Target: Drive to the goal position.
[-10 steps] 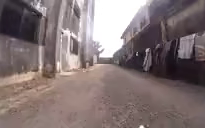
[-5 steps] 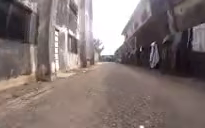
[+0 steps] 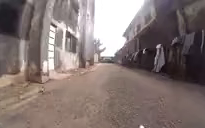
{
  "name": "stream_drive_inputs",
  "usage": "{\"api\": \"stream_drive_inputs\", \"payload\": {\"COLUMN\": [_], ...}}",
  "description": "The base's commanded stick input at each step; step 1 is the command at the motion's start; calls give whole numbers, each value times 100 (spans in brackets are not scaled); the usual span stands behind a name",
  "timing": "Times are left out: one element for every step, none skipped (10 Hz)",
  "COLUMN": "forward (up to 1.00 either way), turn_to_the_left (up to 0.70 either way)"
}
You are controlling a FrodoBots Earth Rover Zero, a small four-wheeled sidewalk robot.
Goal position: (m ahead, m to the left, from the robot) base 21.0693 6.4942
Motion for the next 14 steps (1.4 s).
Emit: {"api": "stream_drive_inputs", "payload": {"forward": [100, 100, 100, 100, 100, 100, 100, 100, 100, 100, 100, 100, 100, 100], "turn_to_the_left": [0, 0, 0, 0, 0, 0, 0, 0, 0, 0, 0, 0, 0, 0]}}
